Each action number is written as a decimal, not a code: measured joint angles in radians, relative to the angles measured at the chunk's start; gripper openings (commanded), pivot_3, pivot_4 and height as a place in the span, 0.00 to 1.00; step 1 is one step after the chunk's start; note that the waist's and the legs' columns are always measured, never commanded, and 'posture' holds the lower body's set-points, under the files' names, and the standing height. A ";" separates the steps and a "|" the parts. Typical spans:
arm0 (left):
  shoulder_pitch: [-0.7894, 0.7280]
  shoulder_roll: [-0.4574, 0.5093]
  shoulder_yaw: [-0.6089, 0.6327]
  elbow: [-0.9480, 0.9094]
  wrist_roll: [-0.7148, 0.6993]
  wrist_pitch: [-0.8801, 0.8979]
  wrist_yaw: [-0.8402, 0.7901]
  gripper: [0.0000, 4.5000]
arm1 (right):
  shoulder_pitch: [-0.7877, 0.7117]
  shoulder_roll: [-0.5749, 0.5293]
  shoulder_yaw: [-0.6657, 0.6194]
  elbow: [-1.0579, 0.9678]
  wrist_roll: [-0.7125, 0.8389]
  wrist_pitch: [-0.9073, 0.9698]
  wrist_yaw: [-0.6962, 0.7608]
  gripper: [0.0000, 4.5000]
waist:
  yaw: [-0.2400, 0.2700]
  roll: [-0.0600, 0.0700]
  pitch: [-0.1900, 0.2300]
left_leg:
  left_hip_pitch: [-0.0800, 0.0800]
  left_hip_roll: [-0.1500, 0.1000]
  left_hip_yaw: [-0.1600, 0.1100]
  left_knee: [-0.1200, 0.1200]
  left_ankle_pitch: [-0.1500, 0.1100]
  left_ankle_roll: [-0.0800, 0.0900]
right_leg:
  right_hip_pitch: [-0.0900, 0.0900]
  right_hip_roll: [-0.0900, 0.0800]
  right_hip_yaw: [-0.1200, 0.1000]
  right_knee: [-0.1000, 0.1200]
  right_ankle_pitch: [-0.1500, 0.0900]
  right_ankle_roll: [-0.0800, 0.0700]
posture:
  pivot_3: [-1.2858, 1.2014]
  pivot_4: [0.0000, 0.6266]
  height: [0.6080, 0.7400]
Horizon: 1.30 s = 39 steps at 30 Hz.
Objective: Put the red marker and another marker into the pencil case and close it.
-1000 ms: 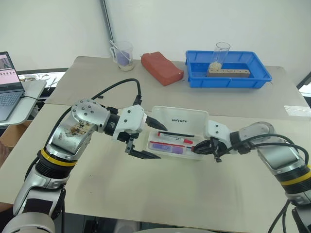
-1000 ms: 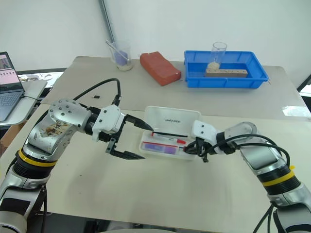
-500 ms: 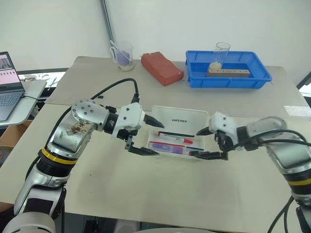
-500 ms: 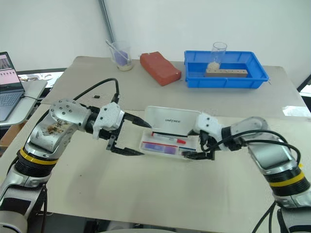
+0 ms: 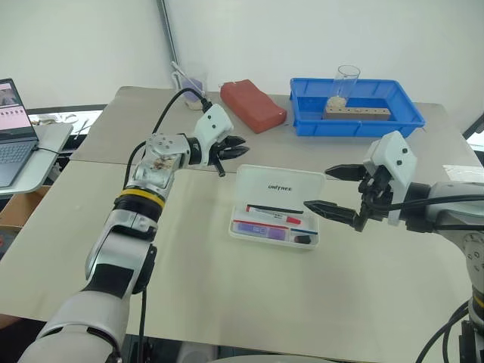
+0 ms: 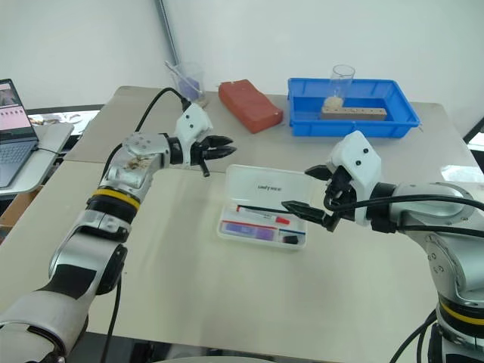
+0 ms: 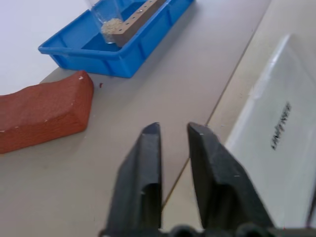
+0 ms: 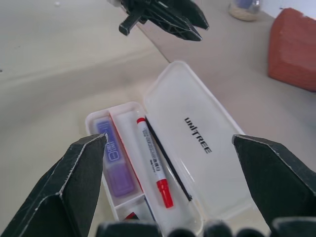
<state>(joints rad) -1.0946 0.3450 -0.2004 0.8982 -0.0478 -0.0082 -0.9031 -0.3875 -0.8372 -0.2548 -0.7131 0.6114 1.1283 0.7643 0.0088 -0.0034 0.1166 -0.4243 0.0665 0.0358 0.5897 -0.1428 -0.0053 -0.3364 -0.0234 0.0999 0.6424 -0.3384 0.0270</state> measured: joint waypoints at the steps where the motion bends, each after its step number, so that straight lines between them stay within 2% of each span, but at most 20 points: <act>1: -0.012 -0.004 -0.004 0.029 0.016 -0.016 0.006 0.01 | 0.001 0.000 -0.004 -0.009 0.005 0.008 -0.011 1.00 | -0.003 0.000 0.000 | 0.000 0.000 0.000 0.000 0.000 0.000 | 0.000 0.000 0.000 0.000 0.000 0.000 | 0.52 0.24 1.00; 7: -0.044 -0.044 -0.030 0.186 0.105 -0.077 0.015 0.01 | 0.002 -0.001 -0.035 -0.063 0.071 0.067 -0.072 1.00 | -0.009 0.000 0.000 | 0.000 0.000 0.000 -0.001 0.000 0.000 | 0.000 0.000 0.000 0.000 0.000 0.000 | 0.52 0.24 1.00; 18: -0.065 -0.046 -0.018 0.191 0.109 -0.032 -0.265 0.01 | -0.022 -0.035 -0.042 -0.069 0.166 0.098 -0.133 1.00 | -0.012 0.000 0.000 | 0.000 0.000 0.000 -0.001 0.000 0.000 | 0.000 0.000 0.000 0.000 0.000 0.000 | 0.52 0.24 1.00; 23: -0.009 -0.019 -0.019 0.035 0.084 0.010 -0.402 0.01 | -0.016 -0.058 -0.041 -0.060 0.181 0.078 -0.124 1.00 | -0.019 0.000 0.000 | 0.000 0.000 -0.001 -0.002 0.000 0.000 | 0.000 0.000 0.000 0.000 0.000 0.000 | 0.52 0.24 1.00; 29: 0.187 0.033 -0.072 -0.344 0.039 0.156 -0.565 0.01 | 0.087 -0.148 -0.041 -0.047 0.200 0.032 -0.024 1.00 | -0.021 0.001 0.000 | 0.000 0.000 -0.001 -0.001 0.000 0.000 | 0.001 0.000 0.000 0.000 0.000 0.000 | 0.52 0.24 1.00; 32: 0.263 0.059 -0.109 -0.482 0.043 0.147 -0.574 0.01 | 0.138 -0.188 -0.041 -0.044 0.198 0.000 0.019 1.00 | -0.021 0.001 0.000 | 0.001 0.000 -0.001 -0.001 0.000 0.000 | 0.002 0.000 0.000 0.000 0.000 0.000 | 0.52 0.24 1.00; 39: 0.367 0.070 -0.197 -0.566 0.087 0.058 -0.534 0.01 | 0.185 -0.200 -0.004 -0.043 0.177 -0.056 0.031 1.00 | -0.021 0.000 0.000 | 0.000 0.000 -0.002 0.000 0.000 0.000 | 0.002 0.000 0.000 0.000 0.000 0.000 | 0.52 0.24 1.00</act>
<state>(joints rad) -0.7274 0.4152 -0.3971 0.3320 0.0393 0.0499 -1.4367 -0.2029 -1.0374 -0.2587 -0.7565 0.7884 1.0726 0.7958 -0.0120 -0.0036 0.1168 -0.4238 0.0669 0.0342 0.5895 -0.1428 -0.0053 -0.3345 -0.0235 0.0996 0.6419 -0.3386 0.0267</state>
